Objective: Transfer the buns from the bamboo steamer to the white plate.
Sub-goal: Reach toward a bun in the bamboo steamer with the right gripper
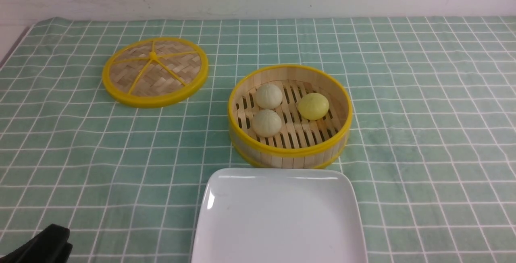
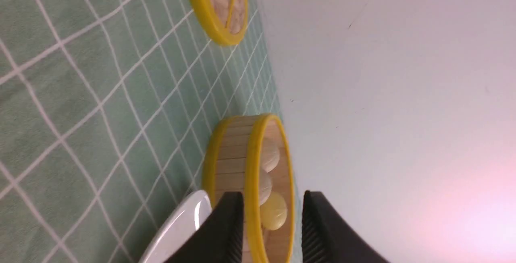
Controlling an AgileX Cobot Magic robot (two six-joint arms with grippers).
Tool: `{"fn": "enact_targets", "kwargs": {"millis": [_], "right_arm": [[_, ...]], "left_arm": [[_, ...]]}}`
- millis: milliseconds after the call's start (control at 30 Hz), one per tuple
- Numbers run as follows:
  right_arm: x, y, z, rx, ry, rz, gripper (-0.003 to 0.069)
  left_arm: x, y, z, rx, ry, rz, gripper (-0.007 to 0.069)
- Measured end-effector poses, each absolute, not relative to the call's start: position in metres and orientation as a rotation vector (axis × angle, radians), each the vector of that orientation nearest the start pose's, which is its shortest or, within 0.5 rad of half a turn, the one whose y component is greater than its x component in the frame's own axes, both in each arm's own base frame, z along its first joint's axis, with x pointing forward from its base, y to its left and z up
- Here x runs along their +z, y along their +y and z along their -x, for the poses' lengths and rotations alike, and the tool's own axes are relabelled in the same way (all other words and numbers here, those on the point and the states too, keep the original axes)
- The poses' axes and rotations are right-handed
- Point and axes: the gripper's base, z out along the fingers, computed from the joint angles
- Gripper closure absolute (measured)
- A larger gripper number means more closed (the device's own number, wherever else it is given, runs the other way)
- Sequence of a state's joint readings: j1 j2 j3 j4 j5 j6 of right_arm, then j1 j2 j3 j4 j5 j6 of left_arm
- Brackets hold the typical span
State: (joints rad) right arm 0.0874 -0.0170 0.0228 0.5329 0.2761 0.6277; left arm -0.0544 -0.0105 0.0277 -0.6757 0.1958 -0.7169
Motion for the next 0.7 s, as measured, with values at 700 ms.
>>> {"fn": "enact_targets", "kwargs": {"millis": [700], "right_arm": [[0.316,0.020,-0.091,0.428,2.082,-0.236,0.0659]], "left_arm": [[0.288,-0.021,-0.052,-0.821,1.604,0.451,0.0597]]}}
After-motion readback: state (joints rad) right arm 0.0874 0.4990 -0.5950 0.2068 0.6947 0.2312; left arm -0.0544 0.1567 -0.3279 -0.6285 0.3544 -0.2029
